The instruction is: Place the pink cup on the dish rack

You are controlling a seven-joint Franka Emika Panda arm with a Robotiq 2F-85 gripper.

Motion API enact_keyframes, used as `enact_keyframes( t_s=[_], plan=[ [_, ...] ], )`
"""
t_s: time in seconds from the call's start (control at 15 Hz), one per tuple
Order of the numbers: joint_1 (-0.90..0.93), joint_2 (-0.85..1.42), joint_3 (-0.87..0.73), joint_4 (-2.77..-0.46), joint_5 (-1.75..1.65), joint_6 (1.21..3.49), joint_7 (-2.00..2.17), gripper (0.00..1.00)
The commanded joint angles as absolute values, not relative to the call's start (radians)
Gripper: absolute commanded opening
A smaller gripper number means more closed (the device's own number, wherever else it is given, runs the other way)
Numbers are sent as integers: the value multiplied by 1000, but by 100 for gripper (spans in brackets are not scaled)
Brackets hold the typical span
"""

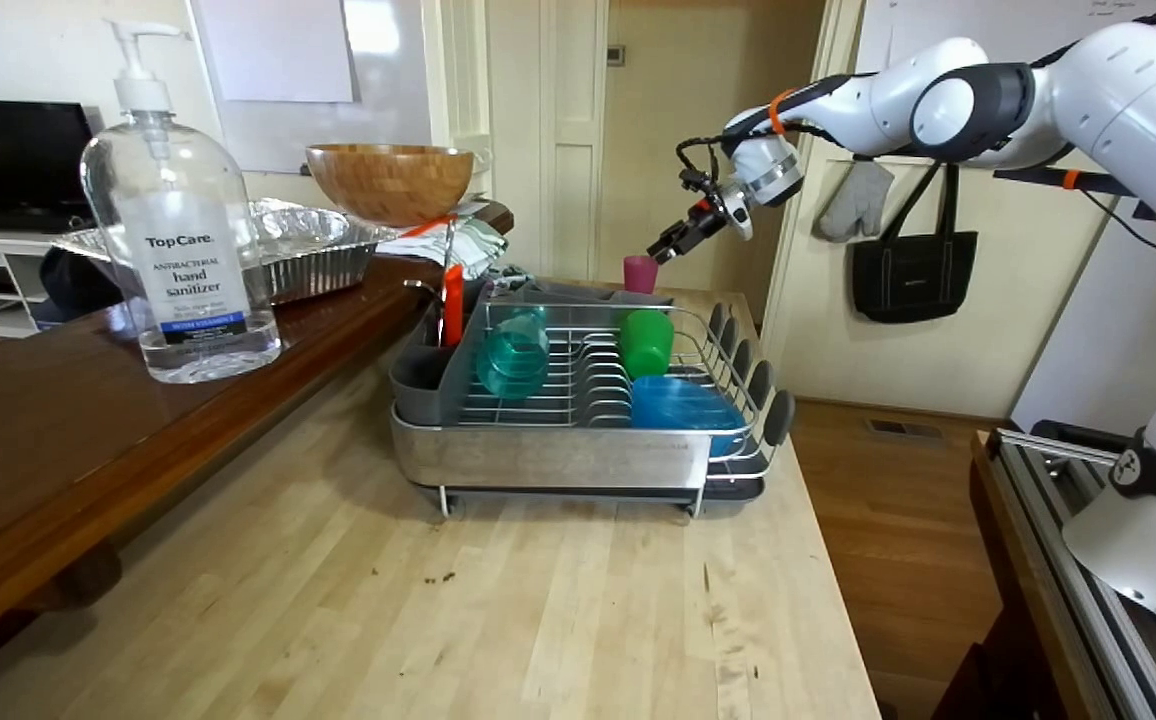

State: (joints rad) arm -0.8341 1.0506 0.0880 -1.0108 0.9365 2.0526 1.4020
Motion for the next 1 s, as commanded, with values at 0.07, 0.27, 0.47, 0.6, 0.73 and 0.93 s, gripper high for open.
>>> enact_keyframes(
  t_s=[0.07,0.27,0.47,0.6,0.73,0.93],
  plan=[
    [-842,1021,73,-1086,934,2053,1412,100],
    [-845,1028,74,-1092,938,2047,1399,100],
    [-851,1042,87,-1085,949,2039,1390,100],
    [-852,1049,92,-1082,949,2034,1389,100],
    [-856,1060,100,-1079,951,2024,1381,100],
    [-868,1086,112,-1064,959,2009,1361,100]
  ],
)
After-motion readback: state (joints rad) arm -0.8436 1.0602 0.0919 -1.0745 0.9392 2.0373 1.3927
